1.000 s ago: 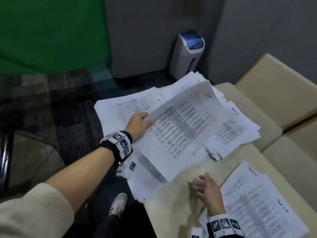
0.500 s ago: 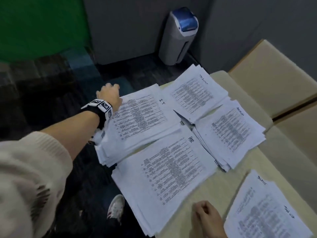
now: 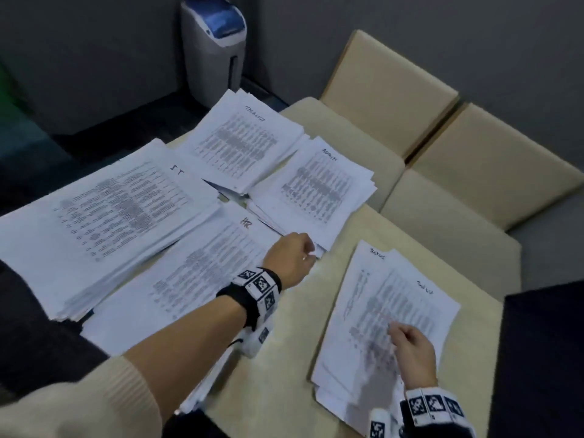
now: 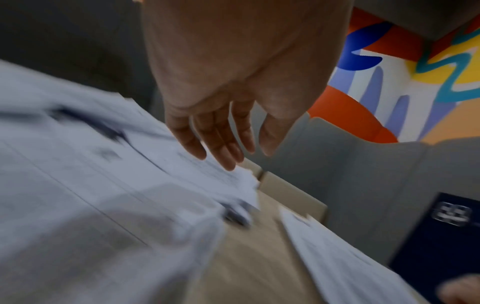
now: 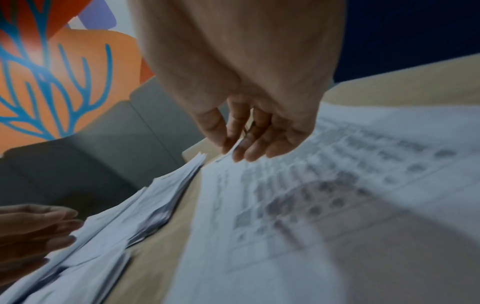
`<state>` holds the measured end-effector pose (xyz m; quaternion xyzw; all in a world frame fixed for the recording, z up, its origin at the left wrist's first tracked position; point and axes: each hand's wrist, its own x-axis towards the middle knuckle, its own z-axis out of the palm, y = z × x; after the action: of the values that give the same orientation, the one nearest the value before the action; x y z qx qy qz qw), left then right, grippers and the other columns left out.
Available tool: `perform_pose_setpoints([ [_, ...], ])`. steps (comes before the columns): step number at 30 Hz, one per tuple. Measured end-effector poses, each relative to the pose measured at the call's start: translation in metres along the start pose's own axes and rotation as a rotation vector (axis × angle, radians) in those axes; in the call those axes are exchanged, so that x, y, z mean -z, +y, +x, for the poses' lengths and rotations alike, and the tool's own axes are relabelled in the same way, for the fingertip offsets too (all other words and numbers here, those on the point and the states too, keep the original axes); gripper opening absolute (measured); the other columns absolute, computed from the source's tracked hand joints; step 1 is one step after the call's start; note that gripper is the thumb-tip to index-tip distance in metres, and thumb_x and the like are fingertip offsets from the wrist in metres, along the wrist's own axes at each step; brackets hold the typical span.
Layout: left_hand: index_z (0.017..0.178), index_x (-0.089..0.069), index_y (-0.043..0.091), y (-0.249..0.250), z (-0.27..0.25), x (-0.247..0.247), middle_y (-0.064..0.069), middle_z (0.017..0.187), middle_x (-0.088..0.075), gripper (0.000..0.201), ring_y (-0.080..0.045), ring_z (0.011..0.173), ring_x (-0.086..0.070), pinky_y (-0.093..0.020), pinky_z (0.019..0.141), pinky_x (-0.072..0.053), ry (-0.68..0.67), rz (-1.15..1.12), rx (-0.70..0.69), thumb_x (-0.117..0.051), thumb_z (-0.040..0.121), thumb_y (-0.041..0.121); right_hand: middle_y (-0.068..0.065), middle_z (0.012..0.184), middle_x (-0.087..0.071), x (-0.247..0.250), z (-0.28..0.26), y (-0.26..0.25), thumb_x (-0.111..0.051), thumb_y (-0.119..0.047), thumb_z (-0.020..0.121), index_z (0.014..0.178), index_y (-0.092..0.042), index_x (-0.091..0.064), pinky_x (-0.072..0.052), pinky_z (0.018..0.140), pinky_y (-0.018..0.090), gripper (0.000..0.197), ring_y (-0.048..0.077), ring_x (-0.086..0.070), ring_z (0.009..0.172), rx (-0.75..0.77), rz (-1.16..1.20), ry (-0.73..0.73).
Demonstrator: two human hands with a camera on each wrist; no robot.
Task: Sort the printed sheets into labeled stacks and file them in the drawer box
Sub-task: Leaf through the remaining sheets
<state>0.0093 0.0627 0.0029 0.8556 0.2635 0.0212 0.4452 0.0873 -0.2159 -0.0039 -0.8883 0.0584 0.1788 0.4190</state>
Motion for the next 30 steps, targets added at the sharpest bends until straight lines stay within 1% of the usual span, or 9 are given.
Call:
perform_pose_setpoints([
  [5, 0.132, -0.050, 0.010, 0.042, -0.009, -0.098, -0.008, 0.129, -0.058, 0.044, -0.027, 0.114, -0.058, -0.037, 0.095, -0.048, -0.132, 0.087, 0.211, -0.057, 0.097, 0.036, 0.013, 0.100, -0.063, 0.059, 0.044, 0.056, -0.077, -0.037, 0.081, 0.100, -0.008, -0.060, -0.046, 0.084, 0.038, 0.039, 0.031, -0.060, 0.092, -0.139, -0.150, 0.165],
  [7, 0.126, -0.052, 0.008, 0.050, -0.009, -0.118, -0.010, 0.125, -0.059, 0.039, -0.029, 0.112, -0.058, -0.036, 0.090, -0.048, -0.104, 0.179, 0.296, -0.053, 0.099, 0.037, 0.007, 0.078, -0.056, 0.071, 0.057, 0.067, -0.082, -0.043, 0.073, 0.080, -0.014, -0.055, -0.043, 0.068, 0.033, 0.040, 0.024, -0.055, 0.072, -0.153, -0.114, 0.142],
  [11, 0.097, -0.061, 0.011, 0.060, -0.008, -0.140, -0.010, 0.098, -0.067, 0.027, -0.029, 0.090, -0.064, -0.033, 0.071, -0.049, -0.046, 0.234, 0.338, -0.060, 0.093, 0.038, -0.005, 0.060, -0.047, 0.083, 0.078, 0.081, -0.085, -0.042, 0.070, 0.063, -0.021, -0.045, -0.035, 0.058, 0.027, 0.045, 0.019, -0.047, 0.061, -0.130, -0.053, 0.084],
  [15, 0.086, -0.054, 0.018, 0.067, -0.015, -0.147, -0.004, 0.089, -0.064, 0.018, -0.026, 0.082, -0.060, -0.032, 0.069, -0.048, 0.000, 0.207, 0.294, -0.061, 0.094, 0.033, 0.009, 0.089, -0.068, 0.091, 0.091, 0.090, -0.083, -0.032, 0.076, 0.091, -0.007, -0.062, -0.041, 0.066, 0.028, 0.036, 0.024, -0.059, 0.078, -0.131, -0.090, 0.073],
  [20, 0.110, -0.052, 0.012, 0.069, -0.018, -0.146, -0.007, 0.101, -0.063, 0.024, -0.027, 0.088, -0.058, -0.032, 0.073, -0.046, 0.019, 0.094, 0.284, -0.061, 0.095, 0.028, 0.013, 0.090, -0.064, 0.119, 0.086, 0.090, -0.063, -0.010, 0.090, 0.097, -0.005, -0.056, -0.040, 0.062, 0.028, 0.011, 0.024, -0.055, 0.070, -0.105, 0.090, 0.228],
  [22, 0.120, -0.056, 0.008, 0.075, -0.017, -0.148, -0.008, 0.109, -0.062, 0.036, -0.028, 0.097, -0.059, -0.033, 0.080, -0.046, -0.040, 0.069, 0.264, -0.066, 0.092, 0.029, 0.011, 0.097, -0.065, 0.127, 0.082, 0.093, -0.065, -0.002, 0.089, 0.107, -0.007, -0.054, -0.046, 0.069, 0.029, 0.022, 0.020, -0.059, 0.077, -0.066, 0.238, 0.146],
  [24, 0.137, -0.052, 0.006, 0.081, -0.017, -0.151, -0.011, 0.130, -0.059, 0.047, -0.029, 0.119, -0.057, -0.035, 0.097, -0.044, -0.082, 0.032, 0.256, -0.063, 0.095, 0.024, 0.008, 0.104, -0.068, 0.132, 0.079, 0.096, -0.064, 0.008, 0.086, 0.120, -0.011, -0.054, -0.052, 0.084, 0.036, 0.040, 0.020, -0.066, 0.090, -0.062, 0.397, 0.013],
  [26, 0.143, -0.047, 0.006, 0.088, -0.018, -0.152, -0.012, 0.141, -0.055, 0.048, -0.027, 0.128, -0.053, -0.032, 0.105, -0.039, -0.072, -0.049, 0.245, -0.059, 0.098, 0.018, 0.013, 0.103, -0.072, 0.134, 0.076, 0.095, -0.061, 0.012, 0.086, 0.114, -0.005, -0.062, -0.053, 0.088, 0.043, 0.033, 0.030, -0.068, 0.093, -0.133, 0.478, -0.090],
  [30, 0.108, -0.064, 0.017, 0.096, -0.028, -0.153, -0.003, 0.093, -0.065, 0.017, -0.021, 0.080, -0.058, -0.028, 0.076, -0.045, -0.133, -0.344, 0.198, -0.055, 0.098, 0.008, 0.022, 0.099, -0.073, 0.134, 0.075, 0.103, -0.061, 0.008, 0.082, 0.102, 0.003, -0.068, -0.055, 0.085, 0.048, 0.022, 0.039, -0.068, 0.092, -0.269, 0.582, -0.140],
])
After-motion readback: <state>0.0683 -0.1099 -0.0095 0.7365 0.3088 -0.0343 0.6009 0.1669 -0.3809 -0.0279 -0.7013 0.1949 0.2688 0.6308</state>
